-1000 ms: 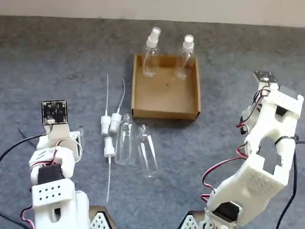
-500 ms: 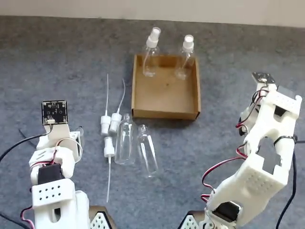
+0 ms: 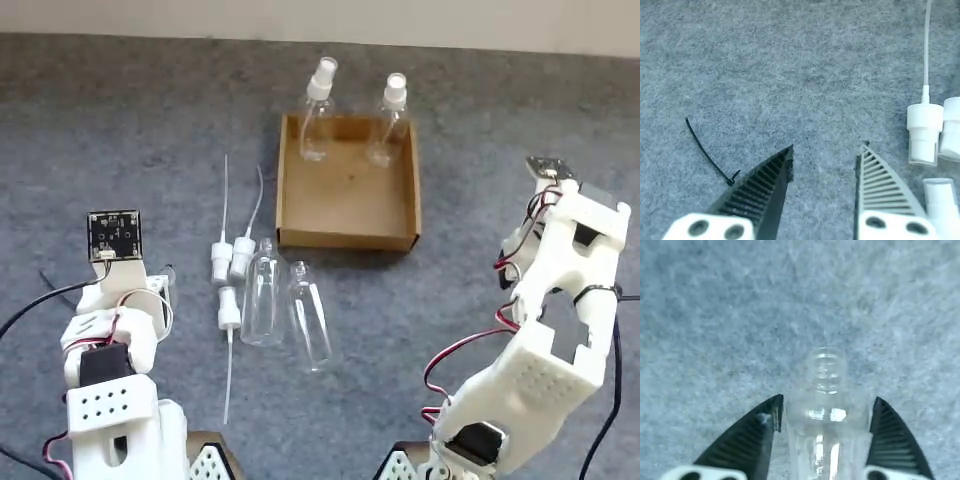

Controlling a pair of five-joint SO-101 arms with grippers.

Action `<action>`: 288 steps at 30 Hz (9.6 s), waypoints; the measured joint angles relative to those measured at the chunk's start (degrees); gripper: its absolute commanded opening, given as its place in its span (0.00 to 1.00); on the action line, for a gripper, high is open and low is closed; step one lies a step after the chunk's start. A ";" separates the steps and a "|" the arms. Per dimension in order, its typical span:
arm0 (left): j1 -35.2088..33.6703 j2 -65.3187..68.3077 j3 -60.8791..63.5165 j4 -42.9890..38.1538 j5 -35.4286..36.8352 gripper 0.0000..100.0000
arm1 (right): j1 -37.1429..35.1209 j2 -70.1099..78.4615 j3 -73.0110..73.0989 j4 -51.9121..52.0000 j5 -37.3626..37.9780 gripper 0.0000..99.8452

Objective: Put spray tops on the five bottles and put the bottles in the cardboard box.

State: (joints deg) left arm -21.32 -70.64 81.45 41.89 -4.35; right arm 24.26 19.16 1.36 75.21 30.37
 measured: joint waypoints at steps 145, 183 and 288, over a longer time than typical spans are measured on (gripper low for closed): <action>11.60 89.05 -69.19 33.93 -58.90 0.11 | -29.71 -74.55 44.57 2.20 -10.99 0.00; 10.64 83.87 -66.55 31.03 -35.52 0.11 | -29.71 -74.55 44.57 2.20 -10.99 0.00; 60.75 38.77 -76.40 -1.93 9.93 0.01 | -46.42 -121.14 84.31 -42.64 -30.24 0.00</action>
State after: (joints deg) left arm 39.43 -31.87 5.05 39.96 5.58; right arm -22.15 -101.98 85.67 32.57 0.13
